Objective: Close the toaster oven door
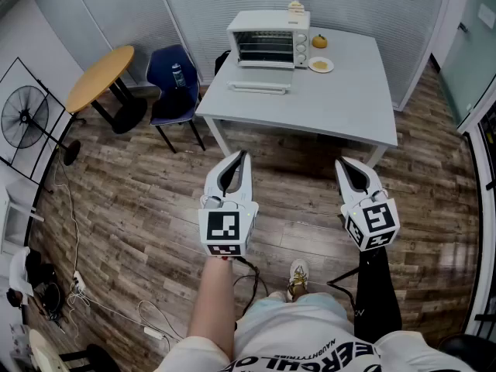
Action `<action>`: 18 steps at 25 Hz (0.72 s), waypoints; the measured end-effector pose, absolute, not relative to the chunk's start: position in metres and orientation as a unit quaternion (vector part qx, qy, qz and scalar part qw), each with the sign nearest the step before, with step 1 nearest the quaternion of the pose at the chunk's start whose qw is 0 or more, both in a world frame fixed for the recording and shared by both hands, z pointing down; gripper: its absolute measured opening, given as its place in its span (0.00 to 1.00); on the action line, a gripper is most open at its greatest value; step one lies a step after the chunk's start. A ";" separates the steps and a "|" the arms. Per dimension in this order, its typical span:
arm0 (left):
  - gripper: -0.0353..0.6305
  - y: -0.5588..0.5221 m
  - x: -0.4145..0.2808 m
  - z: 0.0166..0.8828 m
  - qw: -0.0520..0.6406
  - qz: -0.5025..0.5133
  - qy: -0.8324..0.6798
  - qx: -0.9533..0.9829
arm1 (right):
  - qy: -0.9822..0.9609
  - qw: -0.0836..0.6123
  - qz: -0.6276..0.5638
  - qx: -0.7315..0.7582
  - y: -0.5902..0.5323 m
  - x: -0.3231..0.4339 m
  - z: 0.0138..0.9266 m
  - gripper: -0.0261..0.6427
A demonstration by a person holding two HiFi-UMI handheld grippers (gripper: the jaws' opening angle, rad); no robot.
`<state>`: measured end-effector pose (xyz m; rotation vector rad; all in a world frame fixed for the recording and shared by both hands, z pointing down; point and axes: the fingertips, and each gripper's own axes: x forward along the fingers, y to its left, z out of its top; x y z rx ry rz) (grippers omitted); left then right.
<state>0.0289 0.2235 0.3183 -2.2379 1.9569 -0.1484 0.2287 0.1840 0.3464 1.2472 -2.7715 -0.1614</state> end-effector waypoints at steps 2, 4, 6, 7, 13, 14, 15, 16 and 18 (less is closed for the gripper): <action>0.14 0.246 0.023 0.319 0.083 -0.057 0.651 -0.752 | -0.911 0.055 -0.053 0.405 0.209 0.217 0.349 0.04; 0.14 0.268 0.020 0.321 0.084 -0.064 0.646 -0.756 | -0.912 0.059 -0.053 0.403 0.234 0.208 0.351 0.04; 0.14 0.288 0.017 0.324 0.083 -0.067 0.642 -0.760 | -0.911 0.059 -0.052 0.404 0.256 0.201 0.351 0.04; 0.14 0.297 0.016 0.324 0.082 -0.067 0.640 -0.761 | -0.911 0.059 -0.053 0.404 0.264 0.198 0.351 0.04; 0.14 0.328 0.003 0.330 0.071 -0.070 0.635 -0.766 | -0.911 0.045 -0.046 0.407 0.294 0.182 0.345 0.04; 0.14 0.330 0.000 0.330 0.069 -0.069 0.635 -0.766 | -0.911 0.042 -0.046 0.407 0.295 0.179 0.343 0.04; 0.14 0.330 -0.004 0.329 0.067 -0.067 0.636 -0.766 | -0.911 0.040 -0.047 0.407 0.295 0.176 0.340 0.04; 0.14 0.330 -0.006 0.329 0.066 -0.066 0.636 -0.766 | -0.911 0.039 -0.049 0.407 0.295 0.173 0.337 0.04; 0.14 0.328 -0.010 0.328 0.067 -0.065 0.634 -0.768 | -0.911 0.036 -0.050 0.407 0.293 0.169 0.335 0.04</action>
